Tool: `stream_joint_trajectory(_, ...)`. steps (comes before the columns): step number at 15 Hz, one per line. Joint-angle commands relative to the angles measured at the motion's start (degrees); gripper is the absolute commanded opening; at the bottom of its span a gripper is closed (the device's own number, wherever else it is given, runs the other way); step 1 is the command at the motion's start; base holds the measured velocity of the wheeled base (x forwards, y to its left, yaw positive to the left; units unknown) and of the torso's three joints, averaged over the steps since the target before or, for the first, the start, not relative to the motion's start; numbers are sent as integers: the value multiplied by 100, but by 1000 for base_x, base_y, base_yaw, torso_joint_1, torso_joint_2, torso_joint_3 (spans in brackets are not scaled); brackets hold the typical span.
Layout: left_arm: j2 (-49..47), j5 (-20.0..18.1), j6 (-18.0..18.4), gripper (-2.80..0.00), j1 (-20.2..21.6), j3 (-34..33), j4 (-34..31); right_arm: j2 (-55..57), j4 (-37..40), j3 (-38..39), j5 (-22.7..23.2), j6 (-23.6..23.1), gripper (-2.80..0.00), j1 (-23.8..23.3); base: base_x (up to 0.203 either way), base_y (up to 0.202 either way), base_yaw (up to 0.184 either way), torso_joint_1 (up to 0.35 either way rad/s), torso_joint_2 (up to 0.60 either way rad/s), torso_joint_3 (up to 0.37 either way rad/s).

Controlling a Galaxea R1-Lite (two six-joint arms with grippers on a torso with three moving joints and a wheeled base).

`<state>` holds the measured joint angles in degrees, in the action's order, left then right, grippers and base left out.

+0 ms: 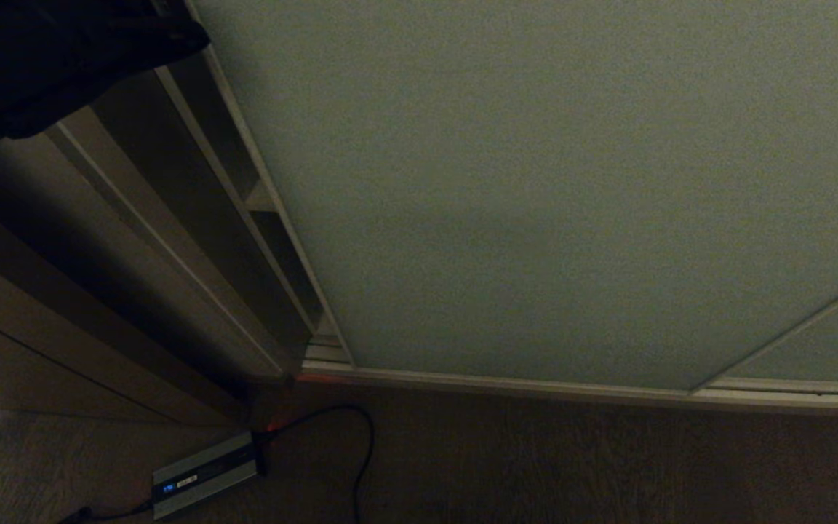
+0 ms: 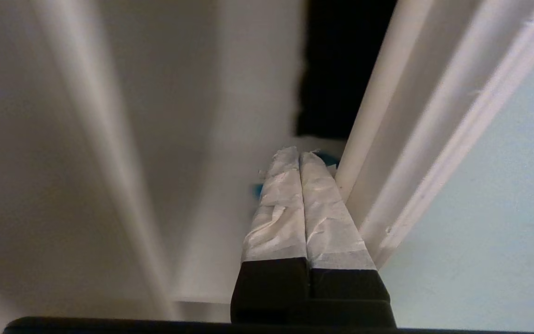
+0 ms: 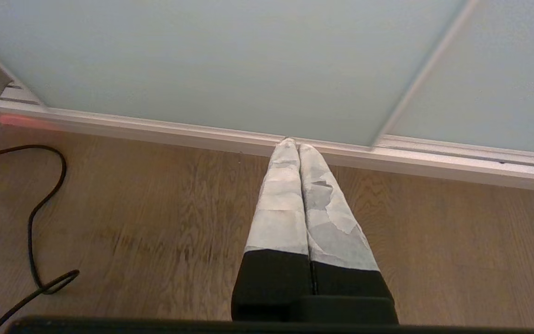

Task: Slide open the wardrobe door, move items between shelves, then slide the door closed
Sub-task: Open the door

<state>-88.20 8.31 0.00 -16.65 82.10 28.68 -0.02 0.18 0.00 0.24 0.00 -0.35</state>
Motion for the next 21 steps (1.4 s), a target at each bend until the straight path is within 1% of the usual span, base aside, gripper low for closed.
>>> stream_joint_trajectory(1, -112, 24, -29, -280, -469, 66, 6, 2, -1, 18, 2, 0, -280, 0, 0, 0, 0, 0, 0, 0)
stream_joint_trajectory(3, -239, 83, -35, -280, -925, 88, 9, 2, -1, 18, 2, 0, -280, 0, 0, 0, 0, 0, 0, 0)
stream_joint_trajectory(5, -356, 307, -66, -280, -1246, 297, -4, 2, -1, 18, 2, 0, -280, 0, 0, 0, 0, 0, 0, 0)
stream_joint_trajectory(7, -390, 334, -108, -280, -1560, 367, -97, 2, -1, 18, 2, 0, -280, 0, 0, 0, 0, 0, 0, 0)
stream_joint_trajectory(10, -397, 354, -108, -280, -2211, 386, -434, 2, -1, 18, 2, 0, -280, 0, 0, 0, 0, 0, 0, 0)
stream_joint_trajectory(11, -383, 398, -136, -280, -2310, 353, -474, 2, -1, 18, 2, 0, -280, 0, 0, 0, 0, 0, 0, 0)
stream_joint_trajectory(13, -266, 674, -163, -280, -2284, 334, -475, 2, -1, 18, 2, 0, -280, 0, 0, 0, 0, 0, 0, 0)
stream_joint_trajectory(14, -131, 786, -160, -280, -2202, 322, -483, 2, -1, 18, 2, 0, -280, 0, 0, 0, 0, 0, 0, 0)
stream_joint_trajectory(16, 111, 818, -113, -280, -1622, 342, -591, 2, -1, 18, 2, 0, -280, 0, 0, 0, 0, 0, 0, 0)
stream_joint_trajectory(17, 345, 771, -97, -280, -1424, 395, -1003, 2, -1, 18, 8, 0, -280, 0, 0, 0, 0, 0, 0, 0)
stream_joint_trajectory(20, 1228, 396, -39, -280, -1090, 423, -3135, 2, -1, 18, 2, 0, -280, 0, 0, 0, 0, 0, 0, 0)
stream_joint_trajectory(21, 1464, 318, -24, -280, -1000, 263, -3521, 2, -1, 18, 2, 0, -280, 0, 0, 0, 0, 0, 0, 0)
